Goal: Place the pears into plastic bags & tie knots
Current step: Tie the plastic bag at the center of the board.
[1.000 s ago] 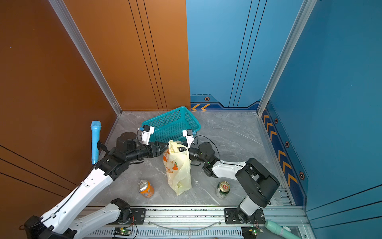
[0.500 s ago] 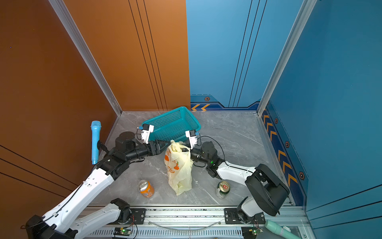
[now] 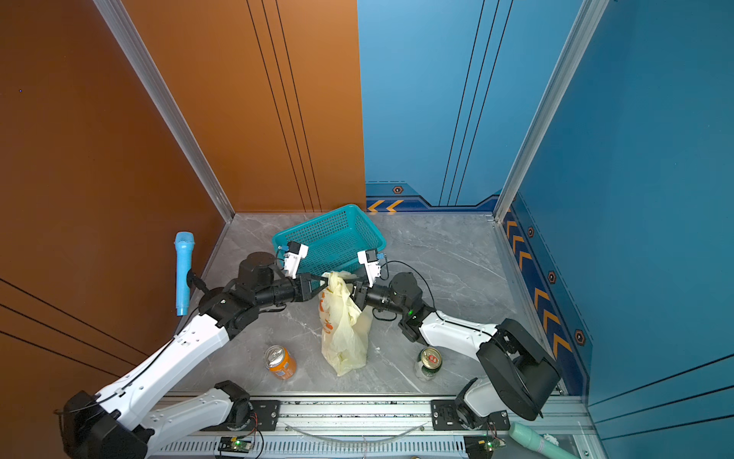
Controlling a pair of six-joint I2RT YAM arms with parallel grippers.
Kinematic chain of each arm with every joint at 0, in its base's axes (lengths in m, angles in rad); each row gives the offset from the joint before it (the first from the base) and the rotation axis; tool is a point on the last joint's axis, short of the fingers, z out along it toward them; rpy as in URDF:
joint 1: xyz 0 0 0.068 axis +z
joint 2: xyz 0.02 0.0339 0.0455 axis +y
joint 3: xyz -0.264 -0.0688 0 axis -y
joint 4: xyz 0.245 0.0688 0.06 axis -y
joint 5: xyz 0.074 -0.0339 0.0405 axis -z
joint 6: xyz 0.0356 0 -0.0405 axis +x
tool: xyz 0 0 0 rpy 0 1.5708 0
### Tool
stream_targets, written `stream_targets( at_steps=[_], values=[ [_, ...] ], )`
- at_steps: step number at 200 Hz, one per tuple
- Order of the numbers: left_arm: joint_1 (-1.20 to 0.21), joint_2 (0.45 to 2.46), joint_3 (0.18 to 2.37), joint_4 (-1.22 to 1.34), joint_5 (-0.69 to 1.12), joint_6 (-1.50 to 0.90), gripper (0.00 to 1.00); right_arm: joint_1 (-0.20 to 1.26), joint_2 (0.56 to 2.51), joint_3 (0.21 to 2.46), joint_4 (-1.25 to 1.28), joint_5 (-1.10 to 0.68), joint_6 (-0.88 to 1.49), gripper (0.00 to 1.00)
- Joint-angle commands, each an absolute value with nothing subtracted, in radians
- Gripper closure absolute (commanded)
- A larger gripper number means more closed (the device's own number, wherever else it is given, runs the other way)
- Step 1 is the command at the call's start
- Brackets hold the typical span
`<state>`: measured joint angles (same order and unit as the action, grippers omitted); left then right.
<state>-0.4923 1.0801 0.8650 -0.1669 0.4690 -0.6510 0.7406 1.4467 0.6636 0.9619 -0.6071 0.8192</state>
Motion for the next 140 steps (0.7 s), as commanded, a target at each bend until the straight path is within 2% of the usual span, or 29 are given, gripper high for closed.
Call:
stream_targets(
  at_steps=[1, 32, 63, 78, 90, 112, 123, 140],
  values=[
    [-0.520, 1.126, 0.898, -0.096, 0.498, -0.632, 1.00, 0.762, 1.463, 0.693, 1.037, -0.665, 0.850, 1.00],
    [-0.558, 1.157, 0.928, -0.074, 0.508, -0.617, 0.96, 0.767, 1.479, 0.708, 1.022, -0.633, 0.845, 1.00],
    [-0.551, 1.084, 0.928, -0.166, 0.376, -0.595, 0.67, 0.762, 1.453, 0.688, 0.938, -0.562, 0.784, 1.00],
    [-0.545, 1.030, 0.925, -0.250, 0.313, -0.572, 0.57, 0.760, 1.429, 0.673, 0.879, -0.523, 0.752, 1.00],
    [-0.537, 0.991, 0.919, -0.283, 0.293, -0.562, 0.54, 0.755, 1.414, 0.660, 0.846, -0.502, 0.734, 1.00],
    [-0.527, 0.952, 0.911, -0.340, 0.285, -0.552, 0.55, 0.754, 1.408, 0.646, 0.838, -0.500, 0.731, 1.00],
    [-0.526, 0.943, 0.903, -0.349, 0.293, -0.552, 0.63, 0.755, 1.412, 0.645, 0.834, -0.503, 0.731, 1.00],
    [-0.528, 0.942, 0.887, -0.327, 0.338, -0.562, 0.68, 0.758, 1.422, 0.641, 0.830, -0.500, 0.731, 1.00]
  ],
)
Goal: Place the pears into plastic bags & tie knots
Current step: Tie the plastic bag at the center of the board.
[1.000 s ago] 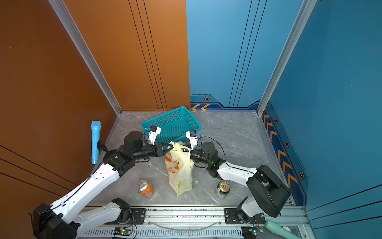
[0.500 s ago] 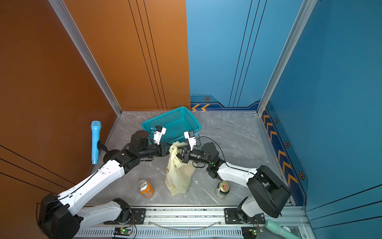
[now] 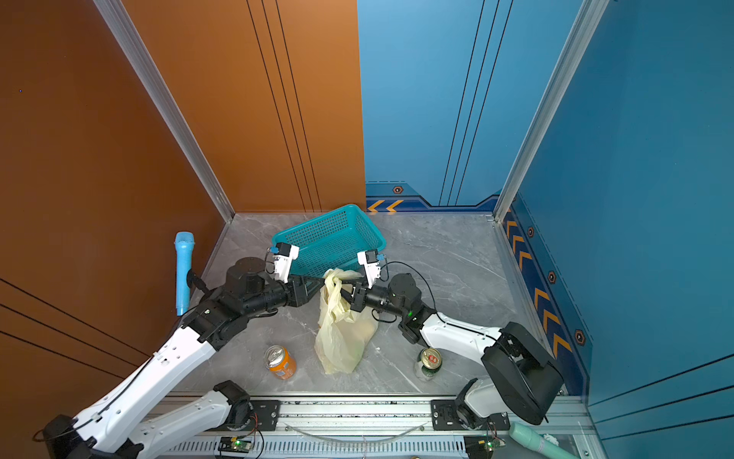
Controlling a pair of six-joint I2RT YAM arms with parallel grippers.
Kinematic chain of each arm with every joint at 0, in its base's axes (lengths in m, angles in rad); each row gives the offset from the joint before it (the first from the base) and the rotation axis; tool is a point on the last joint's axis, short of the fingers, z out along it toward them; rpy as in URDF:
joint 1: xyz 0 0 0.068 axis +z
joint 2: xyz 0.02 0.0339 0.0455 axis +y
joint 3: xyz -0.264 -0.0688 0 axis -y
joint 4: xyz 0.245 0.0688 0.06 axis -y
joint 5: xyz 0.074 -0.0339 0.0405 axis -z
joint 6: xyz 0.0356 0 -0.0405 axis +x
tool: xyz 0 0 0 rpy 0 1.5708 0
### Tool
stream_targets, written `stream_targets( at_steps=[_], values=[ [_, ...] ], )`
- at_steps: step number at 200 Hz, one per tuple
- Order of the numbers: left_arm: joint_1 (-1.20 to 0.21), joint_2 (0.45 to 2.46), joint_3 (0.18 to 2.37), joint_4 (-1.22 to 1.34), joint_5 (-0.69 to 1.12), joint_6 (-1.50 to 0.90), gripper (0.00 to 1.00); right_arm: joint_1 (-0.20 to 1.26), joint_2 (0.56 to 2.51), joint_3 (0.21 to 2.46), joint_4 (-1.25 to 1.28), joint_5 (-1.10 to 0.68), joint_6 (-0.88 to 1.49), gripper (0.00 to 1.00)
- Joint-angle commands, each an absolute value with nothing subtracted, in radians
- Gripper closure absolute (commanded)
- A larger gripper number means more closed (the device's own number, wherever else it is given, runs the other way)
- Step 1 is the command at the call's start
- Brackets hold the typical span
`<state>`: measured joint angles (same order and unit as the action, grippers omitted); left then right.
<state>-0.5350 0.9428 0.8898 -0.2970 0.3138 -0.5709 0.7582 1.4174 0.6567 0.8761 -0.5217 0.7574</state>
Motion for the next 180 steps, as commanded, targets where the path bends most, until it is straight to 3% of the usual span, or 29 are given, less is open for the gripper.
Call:
stream_targets(
  at_steps=[1, 24, 49, 79, 104, 134, 152, 180],
  values=[
    [-0.528, 0.943, 0.888, -0.325, 0.341, -0.563, 0.69, 0.758, 1.423, 0.641, 0.829, -0.500, 0.731, 1.00],
    [-0.546, 0.963, 0.886, -0.273, 0.395, -0.575, 0.69, 0.768, 1.444, 0.646, 0.824, -0.509, 0.731, 1.00],
    [-0.583, 1.013, 0.920, -0.253, 0.403, -0.566, 0.60, 0.786, 1.466, 0.670, 0.860, -0.530, 0.745, 1.00],
    [-0.630, 1.065, 0.985, -0.281, 0.380, -0.525, 0.42, 0.798, 1.489, 0.698, 0.961, -0.531, 0.796, 1.00],
    [-0.650, 1.076, 1.021, -0.322, 0.337, -0.494, 0.35, 0.798, 1.502, 0.714, 1.057, -0.525, 0.848, 1.00],
    [-0.654, 1.066, 1.023, -0.326, 0.338, -0.496, 0.32, 0.808, 1.509, 0.716, 1.146, -0.499, 0.870, 1.00],
    [-0.650, 1.030, 1.016, -0.309, 0.325, -0.510, 0.19, 0.810, 1.512, 0.703, 1.198, -0.482, 0.872, 1.00],
    [-0.614, 0.963, 1.006, -0.311, 0.275, -0.542, 0.15, 0.814, 1.524, 0.676, 1.297, -0.455, 0.870, 1.00]
  ],
)
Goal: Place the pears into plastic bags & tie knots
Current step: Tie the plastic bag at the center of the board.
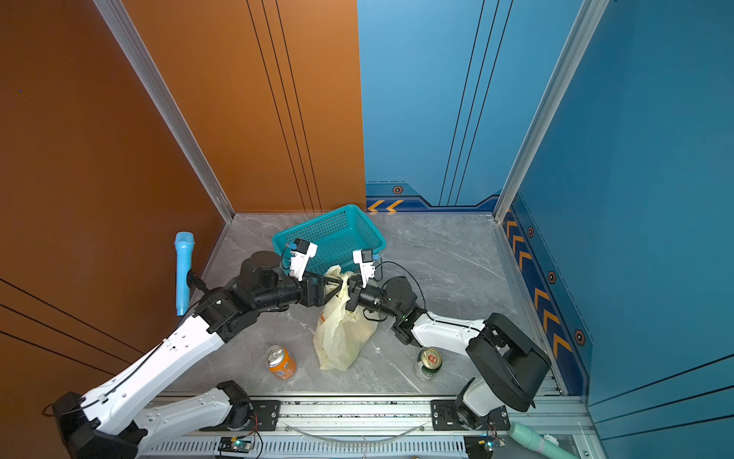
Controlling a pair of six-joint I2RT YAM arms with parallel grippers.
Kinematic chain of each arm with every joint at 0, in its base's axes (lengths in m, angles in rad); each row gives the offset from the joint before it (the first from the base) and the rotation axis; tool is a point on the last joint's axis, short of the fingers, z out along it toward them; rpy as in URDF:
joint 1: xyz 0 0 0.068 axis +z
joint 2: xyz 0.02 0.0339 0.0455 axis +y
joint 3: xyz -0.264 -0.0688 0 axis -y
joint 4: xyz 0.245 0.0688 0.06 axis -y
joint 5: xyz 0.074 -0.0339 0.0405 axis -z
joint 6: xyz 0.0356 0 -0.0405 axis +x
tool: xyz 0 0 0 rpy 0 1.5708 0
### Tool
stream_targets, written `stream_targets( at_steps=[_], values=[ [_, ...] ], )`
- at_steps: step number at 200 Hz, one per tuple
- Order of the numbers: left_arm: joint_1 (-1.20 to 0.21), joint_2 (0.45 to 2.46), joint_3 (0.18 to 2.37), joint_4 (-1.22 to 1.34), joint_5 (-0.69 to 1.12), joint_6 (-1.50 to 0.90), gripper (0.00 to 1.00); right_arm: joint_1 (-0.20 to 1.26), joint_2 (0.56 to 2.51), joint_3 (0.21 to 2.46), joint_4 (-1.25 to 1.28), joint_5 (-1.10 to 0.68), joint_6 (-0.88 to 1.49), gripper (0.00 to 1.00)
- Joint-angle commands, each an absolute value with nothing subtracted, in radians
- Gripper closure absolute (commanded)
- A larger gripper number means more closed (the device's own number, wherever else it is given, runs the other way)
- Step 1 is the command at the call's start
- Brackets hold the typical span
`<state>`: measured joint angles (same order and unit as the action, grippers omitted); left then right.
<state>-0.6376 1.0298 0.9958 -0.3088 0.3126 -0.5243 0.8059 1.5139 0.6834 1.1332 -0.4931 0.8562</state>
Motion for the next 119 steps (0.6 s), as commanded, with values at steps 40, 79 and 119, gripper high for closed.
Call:
stream_targets(
  at_steps=[40, 79, 119],
  values=[
    [-0.538, 0.904, 0.977, -0.299, 0.313, -0.587, 0.28, 0.819, 1.537, 0.669, 1.328, -0.448, 0.867, 1.00],
    [-0.510, 0.915, 0.926, -0.226, 0.427, -0.649, 0.58, 0.819, 1.542, 0.669, 1.329, -0.456, 0.865, 1.00],
    [-0.505, 0.945, 0.843, -0.030, 0.575, -0.759, 0.58, 0.821, 1.542, 0.667, 1.325, -0.453, 0.867, 1.00]
  ],
)
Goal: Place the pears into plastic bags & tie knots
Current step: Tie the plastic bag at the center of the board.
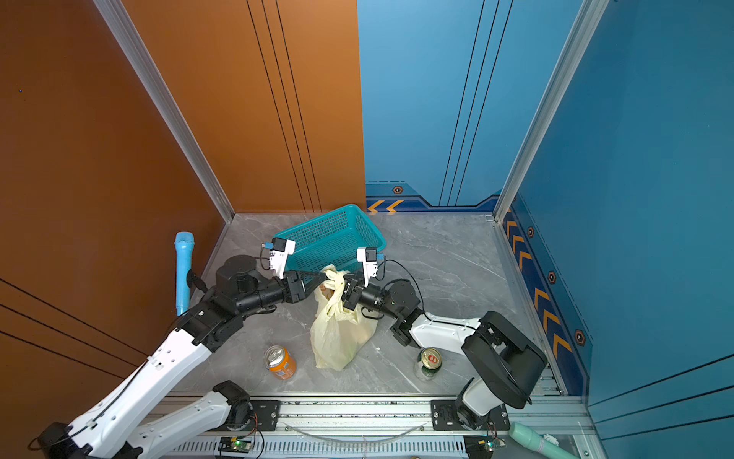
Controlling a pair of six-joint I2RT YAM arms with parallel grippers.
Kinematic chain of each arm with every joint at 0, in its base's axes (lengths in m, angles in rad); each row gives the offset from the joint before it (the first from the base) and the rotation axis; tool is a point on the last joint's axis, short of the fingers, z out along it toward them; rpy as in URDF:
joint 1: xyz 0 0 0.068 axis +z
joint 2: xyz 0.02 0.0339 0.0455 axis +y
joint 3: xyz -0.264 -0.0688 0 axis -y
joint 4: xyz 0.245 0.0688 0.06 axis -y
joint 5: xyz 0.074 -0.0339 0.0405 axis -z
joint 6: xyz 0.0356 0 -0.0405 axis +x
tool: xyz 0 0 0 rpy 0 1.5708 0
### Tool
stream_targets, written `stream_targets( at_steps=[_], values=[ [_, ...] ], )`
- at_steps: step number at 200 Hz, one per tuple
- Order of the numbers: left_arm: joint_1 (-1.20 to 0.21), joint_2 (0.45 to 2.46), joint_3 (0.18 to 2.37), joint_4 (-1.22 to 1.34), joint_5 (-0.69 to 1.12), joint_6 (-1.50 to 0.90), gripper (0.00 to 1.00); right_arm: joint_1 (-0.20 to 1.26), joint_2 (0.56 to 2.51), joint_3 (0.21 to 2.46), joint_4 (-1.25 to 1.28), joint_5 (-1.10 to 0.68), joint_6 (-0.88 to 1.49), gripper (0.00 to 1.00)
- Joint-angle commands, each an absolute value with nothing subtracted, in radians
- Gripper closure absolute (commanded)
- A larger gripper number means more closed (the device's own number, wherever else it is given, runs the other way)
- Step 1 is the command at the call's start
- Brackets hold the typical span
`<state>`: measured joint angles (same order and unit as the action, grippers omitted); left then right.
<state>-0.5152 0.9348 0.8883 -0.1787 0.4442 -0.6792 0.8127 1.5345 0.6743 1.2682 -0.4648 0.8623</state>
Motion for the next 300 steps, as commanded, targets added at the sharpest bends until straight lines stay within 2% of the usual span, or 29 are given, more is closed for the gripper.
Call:
stream_targets(
  at_steps=[1, 14, 47, 89, 136, 146, 177, 230, 279, 300],
  values=[
    [-0.506, 0.946, 0.841, -0.025, 0.577, -0.759, 0.58, 0.821, 1.542, 0.667, 1.325, -0.453, 0.867, 1.00],
    [-0.503, 0.948, 0.817, 0.038, 0.611, -0.794, 0.60, 0.821, 1.540, 0.668, 1.319, -0.453, 0.867, 1.00],
    [-0.484, 0.945, 0.785, 0.092, 0.641, -0.831, 0.80, 0.820, 1.539, 0.662, 1.314, -0.444, 0.864, 1.00],
    [-0.460, 0.932, 0.751, 0.122, 0.655, -0.864, 1.00, 0.821, 1.526, 0.657, 1.283, -0.437, 0.850, 1.00],
    [-0.445, 0.914, 0.737, 0.127, 0.643, -0.877, 1.00, 0.820, 1.511, 0.649, 1.233, -0.433, 0.833, 1.00],
    [-0.441, 0.907, 0.741, 0.099, 0.627, -0.864, 1.00, 0.819, 1.504, 0.644, 1.218, -0.426, 0.832, 0.88],
    [-0.424, 0.878, 0.745, 0.030, 0.578, -0.834, 1.00, 0.818, 1.464, 0.620, 1.125, -0.414, 0.808, 0.67],
    [-0.410, 0.862, 0.749, 0.000, 0.556, -0.815, 1.00, 0.815, 1.319, 0.549, 0.869, -0.391, 0.728, 0.59],
    [-0.408, 0.867, 0.751, -0.033, 0.545, -0.803, 1.00, 0.816, 1.052, 0.477, 0.581, -0.379, 0.596, 0.50],
    [-0.408, 0.871, 0.754, -0.036, 0.547, -0.803, 1.00, 0.827, 0.987, 0.474, 0.496, -0.423, 0.504, 0.42]
  ],
)
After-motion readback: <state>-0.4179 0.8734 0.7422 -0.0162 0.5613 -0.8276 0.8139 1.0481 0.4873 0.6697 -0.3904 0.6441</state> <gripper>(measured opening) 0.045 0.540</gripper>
